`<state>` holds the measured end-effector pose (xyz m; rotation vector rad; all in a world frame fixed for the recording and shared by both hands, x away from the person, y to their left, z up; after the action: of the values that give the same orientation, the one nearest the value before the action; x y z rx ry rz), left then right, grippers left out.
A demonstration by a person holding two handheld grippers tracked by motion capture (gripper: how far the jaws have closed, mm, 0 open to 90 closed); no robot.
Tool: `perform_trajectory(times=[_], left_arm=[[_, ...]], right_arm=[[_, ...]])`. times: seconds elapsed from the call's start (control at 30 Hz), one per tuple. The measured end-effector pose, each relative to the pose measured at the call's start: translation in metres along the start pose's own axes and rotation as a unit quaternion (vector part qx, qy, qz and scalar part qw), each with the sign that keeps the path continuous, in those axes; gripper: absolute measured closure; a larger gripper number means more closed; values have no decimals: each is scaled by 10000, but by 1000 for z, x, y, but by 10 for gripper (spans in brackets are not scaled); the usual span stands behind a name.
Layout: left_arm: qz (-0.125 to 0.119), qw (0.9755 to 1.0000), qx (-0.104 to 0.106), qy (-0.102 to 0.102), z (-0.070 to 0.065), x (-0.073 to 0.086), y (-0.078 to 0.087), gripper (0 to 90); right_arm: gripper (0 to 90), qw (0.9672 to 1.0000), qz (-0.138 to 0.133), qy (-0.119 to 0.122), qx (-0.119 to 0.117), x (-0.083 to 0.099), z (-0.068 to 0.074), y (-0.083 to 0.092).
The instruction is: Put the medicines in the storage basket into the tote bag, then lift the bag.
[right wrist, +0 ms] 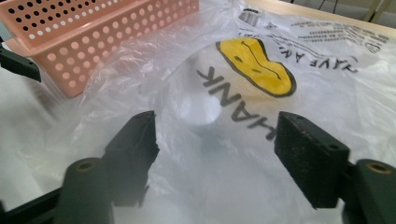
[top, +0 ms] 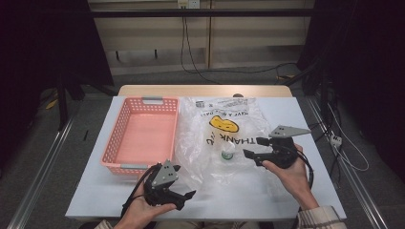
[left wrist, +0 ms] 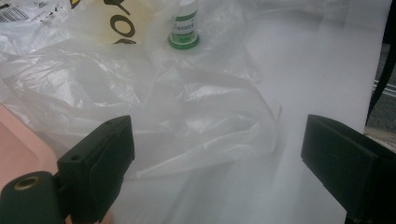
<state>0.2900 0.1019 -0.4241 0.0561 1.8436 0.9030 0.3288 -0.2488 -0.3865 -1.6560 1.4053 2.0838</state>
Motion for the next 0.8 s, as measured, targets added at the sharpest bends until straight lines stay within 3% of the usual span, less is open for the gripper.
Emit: perform_trajectory(times=[0.23,0.4,0.43,0.47,0.6,0.8], left_arm=[[10,10000,25,-33,-5,3,2,95],[150,9999,29,-37,-6,6,1,94],[133,9999,-71,-33,-7,6,0,94],[106,9999,47,-14,-7,6,-1,94],[199,9996,120,-131,-8,5,-9,95],[578,9974,199,-369,-12,10,-22,126]], right_arm=[[269,9998,33,-98,181,20,6,23],[269,9994,118,-112,320,37,8,36],[267,9993,160,-112,319,42,7,38],[261,9993,188,-116,301,45,7,39],[208,9993,273,-100,243,57,10,47],[185,9982,549,-22,245,70,22,50]])
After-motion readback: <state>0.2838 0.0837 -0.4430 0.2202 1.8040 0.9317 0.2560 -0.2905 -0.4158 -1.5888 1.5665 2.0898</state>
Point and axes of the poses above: each handheld gripper's, and its own axes: y roughly backward along the jaws, x roughly out of its underside, z roughly to its left, the point moved 1 cm from there along -y, roughly forward along the jaws, and after that the axes turned 12 degrees about y, right-handed, at the moved point
